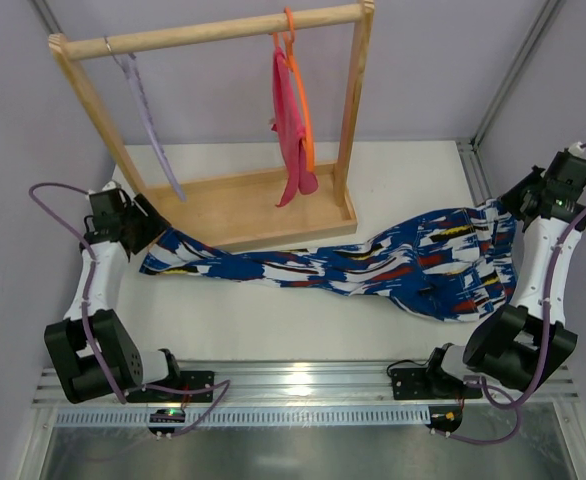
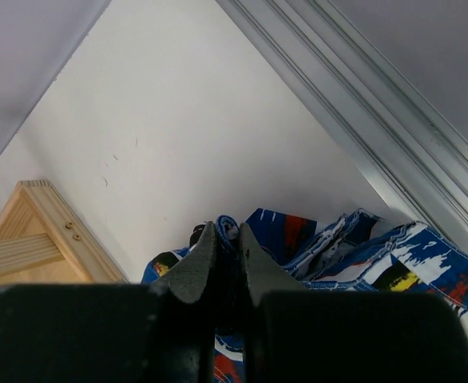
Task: Place the trousers on the hanger
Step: Fold the trousers
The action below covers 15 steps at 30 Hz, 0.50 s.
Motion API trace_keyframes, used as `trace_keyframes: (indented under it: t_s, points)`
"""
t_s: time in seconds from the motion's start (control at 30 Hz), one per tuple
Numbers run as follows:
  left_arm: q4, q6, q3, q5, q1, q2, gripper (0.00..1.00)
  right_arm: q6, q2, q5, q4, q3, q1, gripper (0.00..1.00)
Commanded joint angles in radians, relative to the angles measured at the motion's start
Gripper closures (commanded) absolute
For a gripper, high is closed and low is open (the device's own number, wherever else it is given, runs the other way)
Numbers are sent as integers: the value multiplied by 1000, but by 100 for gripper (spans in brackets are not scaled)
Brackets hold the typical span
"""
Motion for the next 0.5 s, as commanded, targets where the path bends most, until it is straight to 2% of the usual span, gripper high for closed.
trace_keyframes:
  t_s: [0.0,0.17,0.47]
  points:
    - [95,92,18,-54,-10,-13,35,-28,5,-31,44,9,5,96]
    - [82,157,55,-142,-76,40,36,-32,25,-35,47,23,5,96]
    - [80,174,84,-168,-117,142,38,-48,34,-23,27,49,5,96]
